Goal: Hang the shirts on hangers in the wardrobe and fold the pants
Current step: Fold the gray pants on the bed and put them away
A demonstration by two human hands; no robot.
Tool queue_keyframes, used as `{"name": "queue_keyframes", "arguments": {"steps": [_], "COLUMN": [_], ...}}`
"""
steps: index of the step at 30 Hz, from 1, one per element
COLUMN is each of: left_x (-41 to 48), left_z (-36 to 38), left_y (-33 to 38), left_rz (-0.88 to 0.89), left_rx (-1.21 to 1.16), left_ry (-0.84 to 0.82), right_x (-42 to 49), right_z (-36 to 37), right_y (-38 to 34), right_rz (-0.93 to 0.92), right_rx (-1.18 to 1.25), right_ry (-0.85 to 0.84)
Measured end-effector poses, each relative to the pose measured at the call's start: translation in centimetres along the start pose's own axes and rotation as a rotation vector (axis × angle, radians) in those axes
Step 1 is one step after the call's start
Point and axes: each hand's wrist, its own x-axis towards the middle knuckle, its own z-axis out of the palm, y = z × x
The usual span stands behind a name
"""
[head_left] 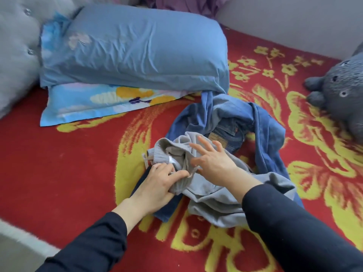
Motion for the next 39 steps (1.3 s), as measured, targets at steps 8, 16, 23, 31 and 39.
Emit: {"name": "queue_keyframes", "arguments": {"steps": [8,16,23,31,39], "left_x": [-2.8,-2.1,-1.6,1.1,4.9], "left_z": [-1.2,0.8,-0.5,-8.7,-14.6], "left_y": [4.5,12.2,20.8,33.3,52.2], "left_rz": [-0.307,-0.389,-0.531,-0.353,-0.206], "left_rx": [-0.223,-0.056,0.093,0.182,-0.247], "left_ry": [-0.012,-0.042,0.023,-0.037,0.585], "right_x": [-8.4,-23.3,-37.0,-53.1,-67.5], "right_z": [-3.7,-9.4,-10.9,-12.4,-12.6], "right_y": [-0.7,0.9,2.9,7.3,11.6], "right_rz": [-0.054,0.051,0.29,0.615,0.932], "right_rx": [-0.061,-0.08,-0.231,-0.386,-0.234], "right_ry": [0.051,0.3,0.355,0.429,0.718]}}
